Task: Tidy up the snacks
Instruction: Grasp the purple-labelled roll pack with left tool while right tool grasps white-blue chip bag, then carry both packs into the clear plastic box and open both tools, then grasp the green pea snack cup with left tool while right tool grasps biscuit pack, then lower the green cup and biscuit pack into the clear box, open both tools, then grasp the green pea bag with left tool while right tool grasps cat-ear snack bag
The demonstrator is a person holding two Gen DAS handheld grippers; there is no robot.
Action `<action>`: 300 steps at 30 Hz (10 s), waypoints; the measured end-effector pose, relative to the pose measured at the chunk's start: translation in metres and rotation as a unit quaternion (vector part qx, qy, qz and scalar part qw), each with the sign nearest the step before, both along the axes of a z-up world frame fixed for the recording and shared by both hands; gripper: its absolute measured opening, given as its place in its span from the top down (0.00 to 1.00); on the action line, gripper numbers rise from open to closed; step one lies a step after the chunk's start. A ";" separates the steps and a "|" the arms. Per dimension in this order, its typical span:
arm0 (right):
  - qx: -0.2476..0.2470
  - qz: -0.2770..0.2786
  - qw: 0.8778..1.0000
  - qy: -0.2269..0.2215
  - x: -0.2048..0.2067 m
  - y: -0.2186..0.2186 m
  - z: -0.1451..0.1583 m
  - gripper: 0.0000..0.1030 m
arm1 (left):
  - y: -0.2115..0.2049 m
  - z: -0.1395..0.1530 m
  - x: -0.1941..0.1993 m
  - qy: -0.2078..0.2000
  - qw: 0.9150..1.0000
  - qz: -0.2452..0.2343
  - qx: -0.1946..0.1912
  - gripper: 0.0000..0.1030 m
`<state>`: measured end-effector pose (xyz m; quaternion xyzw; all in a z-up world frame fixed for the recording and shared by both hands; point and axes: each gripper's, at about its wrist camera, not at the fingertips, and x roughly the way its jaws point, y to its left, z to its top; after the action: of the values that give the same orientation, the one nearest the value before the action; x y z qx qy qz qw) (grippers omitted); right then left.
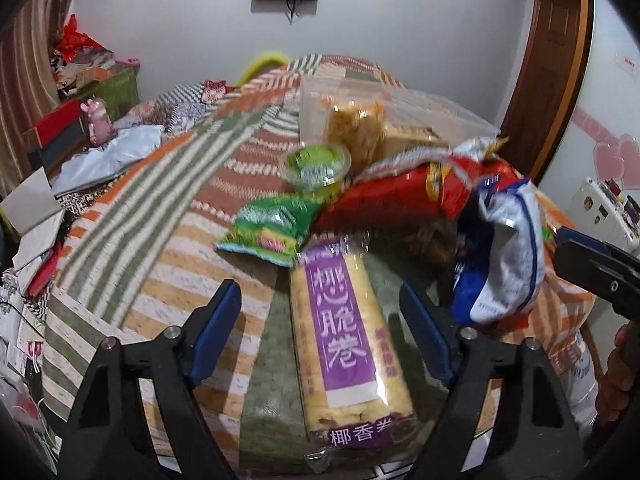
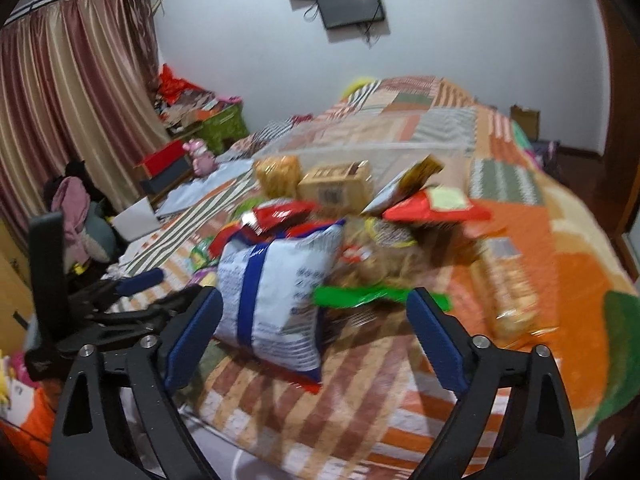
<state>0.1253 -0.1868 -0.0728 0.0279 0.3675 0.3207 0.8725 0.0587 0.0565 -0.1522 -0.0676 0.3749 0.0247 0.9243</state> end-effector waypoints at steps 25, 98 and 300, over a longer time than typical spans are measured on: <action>-0.012 0.001 1.000 0.025 0.009 0.034 -0.016 0.48 | -0.007 -0.006 -0.008 -0.010 0.999 -0.040 -0.017 0.55; -0.093 0.002 0.996 0.002 0.197 0.028 0.021 0.55 | -0.001 0.053 0.269 0.062 0.990 -0.114 0.061 0.56; -0.097 0.020 0.992 -0.076 0.111 0.007 0.057 0.36 | 0.009 0.086 0.166 0.036 0.996 -0.085 0.015 0.12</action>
<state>0.2363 -0.1795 -0.0156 -0.0889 0.3304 0.3016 0.8899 0.2244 0.0659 -0.0665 -0.0208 0.4123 -0.0462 0.9096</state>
